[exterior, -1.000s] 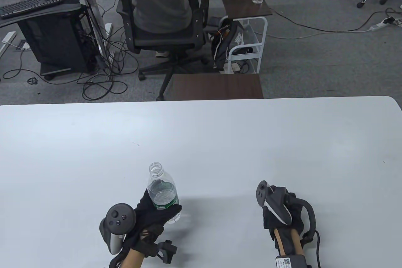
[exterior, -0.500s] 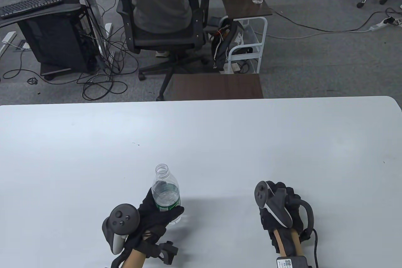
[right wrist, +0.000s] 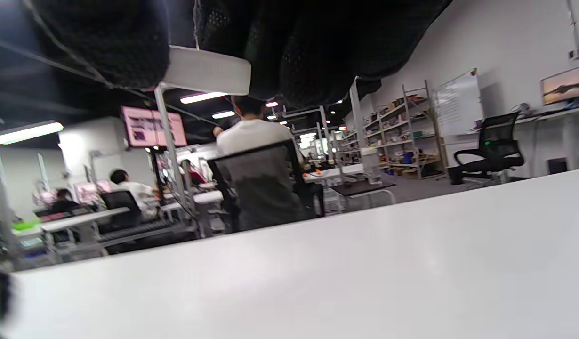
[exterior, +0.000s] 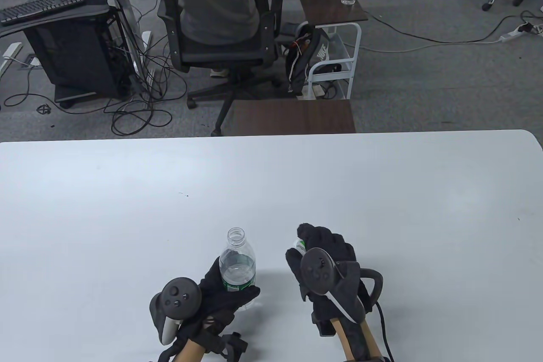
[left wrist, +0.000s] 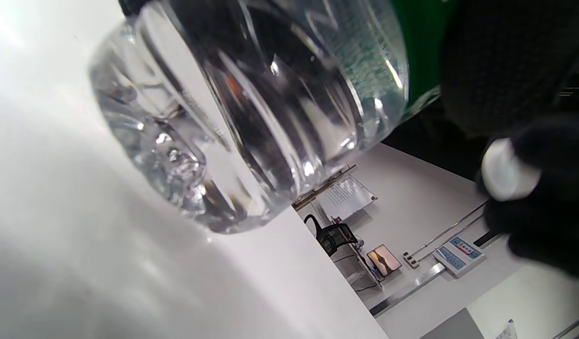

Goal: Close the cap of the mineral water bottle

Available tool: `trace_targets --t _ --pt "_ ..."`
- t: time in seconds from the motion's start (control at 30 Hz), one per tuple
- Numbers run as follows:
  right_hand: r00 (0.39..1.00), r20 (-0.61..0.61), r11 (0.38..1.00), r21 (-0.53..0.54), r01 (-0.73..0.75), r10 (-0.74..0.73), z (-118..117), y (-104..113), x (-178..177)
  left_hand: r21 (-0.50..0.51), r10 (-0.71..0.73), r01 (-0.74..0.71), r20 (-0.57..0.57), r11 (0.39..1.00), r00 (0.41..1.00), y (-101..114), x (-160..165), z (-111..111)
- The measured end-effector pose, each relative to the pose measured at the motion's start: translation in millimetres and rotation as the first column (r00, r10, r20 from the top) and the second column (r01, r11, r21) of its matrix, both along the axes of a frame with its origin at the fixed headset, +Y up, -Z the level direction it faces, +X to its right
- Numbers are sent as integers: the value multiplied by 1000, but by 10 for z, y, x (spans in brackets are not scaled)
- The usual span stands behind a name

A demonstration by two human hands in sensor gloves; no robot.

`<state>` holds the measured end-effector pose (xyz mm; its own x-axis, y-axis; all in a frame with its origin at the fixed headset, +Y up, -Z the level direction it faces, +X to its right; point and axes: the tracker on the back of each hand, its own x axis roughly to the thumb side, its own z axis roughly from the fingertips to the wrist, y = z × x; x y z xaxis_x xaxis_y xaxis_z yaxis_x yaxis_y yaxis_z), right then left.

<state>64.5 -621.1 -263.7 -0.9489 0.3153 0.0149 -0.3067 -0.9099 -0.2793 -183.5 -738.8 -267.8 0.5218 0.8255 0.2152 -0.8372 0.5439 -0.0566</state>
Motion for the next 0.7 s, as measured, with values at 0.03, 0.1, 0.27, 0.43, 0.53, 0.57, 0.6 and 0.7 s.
trace_targets --t 0.03,0.1,0.27,0.43,0.53,0.57,0.6,0.7 --pt "999 -24 1000 -6 30 -30 45 73 -50 2 3 -3 4 1000 1000 4 7 4" --pt "993 -86 997 9 81 -80 122 186 -154 -1 10 -10 13 1000 1000 10 18 8" --pt "980 -147 990 21 138 -134 165 367 -328 -3 -6 6 36 1000 999 1 52 13" --pt "970 -187 987 -8 158 -156 170 497 -429 -30 54 -52 39 998 998 -9 45 12" --pt "967 -175 980 36 196 -187 183 562 -423 -11 17 -16 40 1000 999 8 48 16" --pt "967 -182 982 20 186 -179 189 584 -424 -8 10 -10 41 1000 999 6 52 12" --pt "967 -186 983 20 184 -177 194 602 -429 -17 11 -11 48 1000 999 2 58 9" --pt "976 -177 991 16 134 -129 186 660 -466 -17 9 -8 65 1000 998 9 83 19"
